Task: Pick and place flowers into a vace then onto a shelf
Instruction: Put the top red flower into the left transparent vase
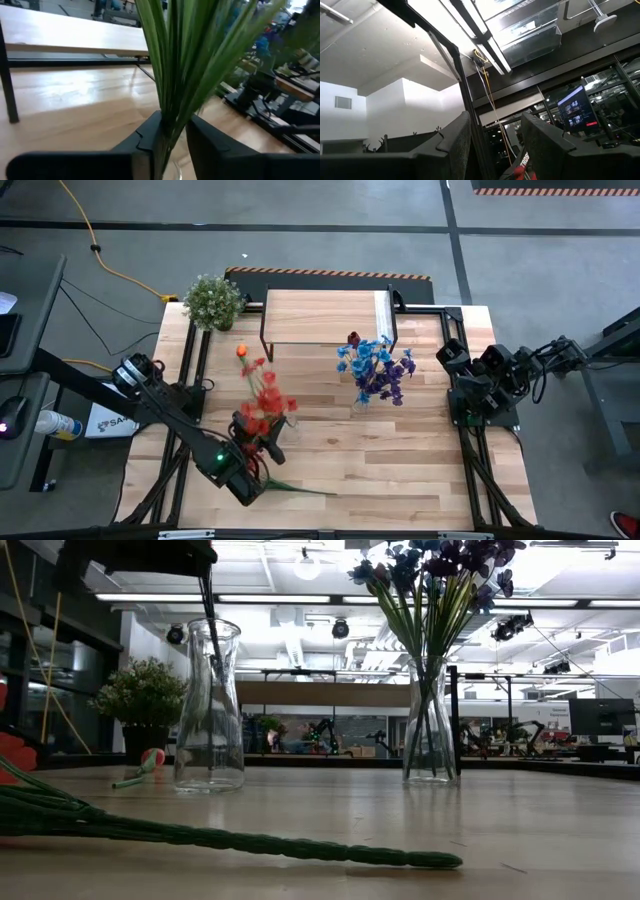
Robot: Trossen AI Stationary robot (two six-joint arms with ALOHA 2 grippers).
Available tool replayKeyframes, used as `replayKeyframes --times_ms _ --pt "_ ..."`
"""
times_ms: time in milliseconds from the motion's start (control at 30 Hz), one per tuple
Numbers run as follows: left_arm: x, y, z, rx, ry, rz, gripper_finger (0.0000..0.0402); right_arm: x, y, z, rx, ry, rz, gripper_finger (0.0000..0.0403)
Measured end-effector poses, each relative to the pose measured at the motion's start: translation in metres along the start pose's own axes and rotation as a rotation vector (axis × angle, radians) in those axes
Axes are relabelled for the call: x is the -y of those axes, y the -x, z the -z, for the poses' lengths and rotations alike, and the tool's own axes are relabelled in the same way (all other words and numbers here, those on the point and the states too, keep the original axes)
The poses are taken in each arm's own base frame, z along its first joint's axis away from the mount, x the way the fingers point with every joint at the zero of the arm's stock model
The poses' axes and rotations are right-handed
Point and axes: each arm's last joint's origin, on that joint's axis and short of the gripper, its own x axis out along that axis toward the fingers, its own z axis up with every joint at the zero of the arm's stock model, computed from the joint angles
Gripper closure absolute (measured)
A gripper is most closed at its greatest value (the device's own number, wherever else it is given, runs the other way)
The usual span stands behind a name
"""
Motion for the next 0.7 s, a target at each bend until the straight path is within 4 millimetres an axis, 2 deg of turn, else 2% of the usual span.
replayKeyframes --times_ms 300,467,700 --pt "0.0 0.004 0.002 -0.062 -0.001 -0.001 0.0255 0.0 0.0 0.0 0.0 0.0 0.0 0.0237" --pt "0.004 -0.002 -0.006 -0.084 0.001 -0.029 0.0257 0.0 0.0 0.0 0.0 0.0 0.0 0.0237" --pt "0.02 -0.001 -0.025 -0.208 -0.183 -0.034 0.0258 0.0 0.0 0.0 0.0 0.0 -0.002 0.0237"
